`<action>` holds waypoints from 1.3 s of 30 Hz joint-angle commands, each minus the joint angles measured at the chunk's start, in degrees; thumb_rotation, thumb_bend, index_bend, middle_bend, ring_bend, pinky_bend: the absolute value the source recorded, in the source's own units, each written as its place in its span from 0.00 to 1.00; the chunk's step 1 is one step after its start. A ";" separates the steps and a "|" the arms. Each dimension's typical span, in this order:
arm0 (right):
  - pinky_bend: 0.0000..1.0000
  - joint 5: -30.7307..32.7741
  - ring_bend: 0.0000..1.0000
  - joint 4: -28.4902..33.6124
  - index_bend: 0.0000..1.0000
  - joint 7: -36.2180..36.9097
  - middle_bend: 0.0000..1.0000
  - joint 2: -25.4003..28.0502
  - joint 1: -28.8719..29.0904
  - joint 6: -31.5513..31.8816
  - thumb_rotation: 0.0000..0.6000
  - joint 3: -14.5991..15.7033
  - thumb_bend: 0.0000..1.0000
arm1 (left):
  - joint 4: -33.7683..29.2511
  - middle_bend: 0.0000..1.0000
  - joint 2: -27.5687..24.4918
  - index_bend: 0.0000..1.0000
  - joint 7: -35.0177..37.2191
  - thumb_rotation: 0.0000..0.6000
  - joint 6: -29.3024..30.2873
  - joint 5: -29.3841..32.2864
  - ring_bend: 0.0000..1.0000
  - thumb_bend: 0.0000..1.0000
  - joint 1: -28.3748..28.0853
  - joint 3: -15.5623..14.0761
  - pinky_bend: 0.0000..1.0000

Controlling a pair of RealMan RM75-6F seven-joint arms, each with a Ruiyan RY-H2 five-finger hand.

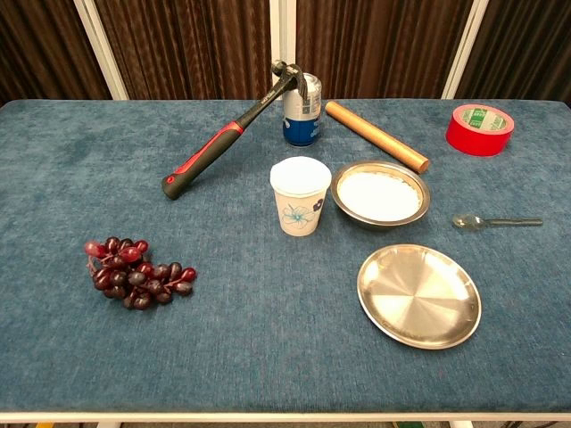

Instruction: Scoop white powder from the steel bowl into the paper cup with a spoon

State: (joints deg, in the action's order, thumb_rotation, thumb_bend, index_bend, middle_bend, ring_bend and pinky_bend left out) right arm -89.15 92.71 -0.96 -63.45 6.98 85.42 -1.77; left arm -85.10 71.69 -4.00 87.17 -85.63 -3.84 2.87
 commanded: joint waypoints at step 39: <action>0.04 7.01 0.09 -20.49 0.35 -10.60 0.34 -18.51 22.44 -34.30 1.00 -2.19 0.27 | -0.83 0.15 -0.27 0.18 -0.85 1.00 -0.89 1.09 0.04 0.07 0.27 -0.41 0.05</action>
State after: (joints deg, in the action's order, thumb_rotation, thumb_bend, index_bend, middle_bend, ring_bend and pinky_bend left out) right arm -82.75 73.44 -11.09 -80.95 28.71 51.99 -4.14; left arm -85.89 71.41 -4.82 86.31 -84.54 -3.55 2.47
